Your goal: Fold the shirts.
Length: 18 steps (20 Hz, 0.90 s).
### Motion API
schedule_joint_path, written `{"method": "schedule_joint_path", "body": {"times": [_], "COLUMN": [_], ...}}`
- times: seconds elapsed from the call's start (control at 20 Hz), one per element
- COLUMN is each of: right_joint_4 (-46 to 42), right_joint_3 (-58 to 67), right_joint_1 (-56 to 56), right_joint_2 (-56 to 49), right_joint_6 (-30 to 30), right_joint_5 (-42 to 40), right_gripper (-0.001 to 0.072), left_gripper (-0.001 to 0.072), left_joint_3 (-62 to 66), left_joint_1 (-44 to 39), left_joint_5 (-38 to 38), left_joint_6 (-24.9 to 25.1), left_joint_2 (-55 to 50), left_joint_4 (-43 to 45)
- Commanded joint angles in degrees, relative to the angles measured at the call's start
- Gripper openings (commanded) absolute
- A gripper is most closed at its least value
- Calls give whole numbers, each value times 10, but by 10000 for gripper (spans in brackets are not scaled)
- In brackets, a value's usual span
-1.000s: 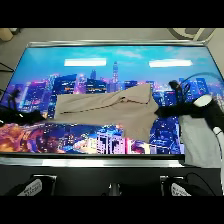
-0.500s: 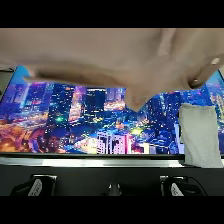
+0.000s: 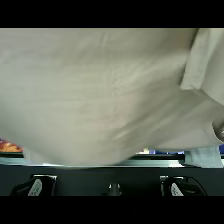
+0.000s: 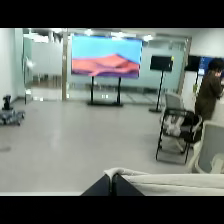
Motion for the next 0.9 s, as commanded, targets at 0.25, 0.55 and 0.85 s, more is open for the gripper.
{"method": "schedule_joint_path", "body": {"times": [0.25, 0.55, 0.85], "right_joint_4": [55, 96, 96], "right_joint_3": [-85, -97, -97], "right_joint_1": [2, 37, 50], "right_joint_2": [-300, -519, -576], "right_joint_6": [70, 84, 92], "right_joint_5": [179, 48, -136], "right_gripper": [15, 16, 16], "left_gripper": [21, 21, 22], "left_joint_3": [-192, -264, -238], "left_joint_1": [-6, -56, -123], "left_joint_5": [-124, -4, 126], "left_joint_6": [40, 46, 46], "left_joint_2": [-221, -436, -525], "left_joint_4": [20, 22, 22]}}
